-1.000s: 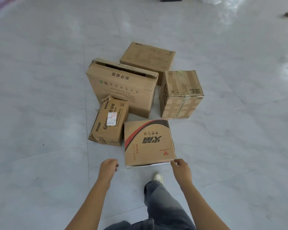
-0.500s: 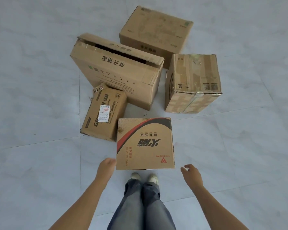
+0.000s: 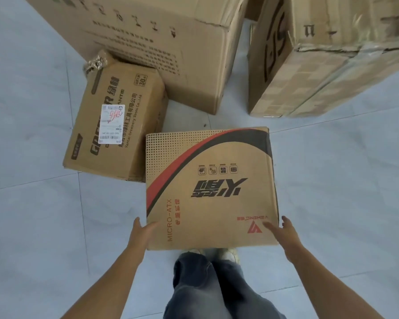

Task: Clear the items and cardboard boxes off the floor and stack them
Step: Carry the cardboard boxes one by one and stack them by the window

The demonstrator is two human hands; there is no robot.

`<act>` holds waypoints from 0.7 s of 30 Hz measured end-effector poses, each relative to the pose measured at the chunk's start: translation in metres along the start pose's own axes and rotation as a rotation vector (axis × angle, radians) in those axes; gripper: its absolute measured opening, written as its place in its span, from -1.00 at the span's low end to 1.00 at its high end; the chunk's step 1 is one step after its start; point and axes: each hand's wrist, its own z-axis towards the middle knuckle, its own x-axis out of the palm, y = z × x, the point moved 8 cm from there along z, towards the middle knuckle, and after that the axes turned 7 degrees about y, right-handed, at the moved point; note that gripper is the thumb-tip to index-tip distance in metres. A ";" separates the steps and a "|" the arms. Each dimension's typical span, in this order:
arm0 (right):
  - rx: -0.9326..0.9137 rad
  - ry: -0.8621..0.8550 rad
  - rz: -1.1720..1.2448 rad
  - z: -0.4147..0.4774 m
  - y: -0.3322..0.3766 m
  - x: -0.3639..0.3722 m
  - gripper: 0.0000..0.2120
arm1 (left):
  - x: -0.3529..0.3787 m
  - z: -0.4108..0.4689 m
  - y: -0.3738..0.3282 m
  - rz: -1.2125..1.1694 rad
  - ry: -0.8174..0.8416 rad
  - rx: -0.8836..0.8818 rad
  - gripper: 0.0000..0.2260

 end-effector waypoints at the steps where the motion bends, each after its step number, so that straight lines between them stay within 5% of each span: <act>1: 0.012 0.014 0.016 0.011 -0.005 0.007 -0.49 | 0.003 0.012 0.008 -0.009 0.018 -0.028 -0.43; 4: 0.008 -0.015 0.041 0.030 -0.016 0.011 -0.54 | 0.011 0.033 0.026 0.007 0.044 -0.060 -0.61; 11: -0.064 -0.100 0.026 -0.003 0.011 -0.036 -0.51 | 0.010 -0.010 0.003 -0.039 0.089 0.013 -0.64; 16: -0.216 -0.084 0.218 -0.090 0.069 -0.089 -0.82 | -0.007 -0.094 -0.088 -0.077 0.175 0.249 -0.76; 21: -0.350 -0.108 0.368 -0.174 0.097 -0.134 -0.52 | -0.035 -0.195 -0.166 -0.250 0.279 0.424 -0.78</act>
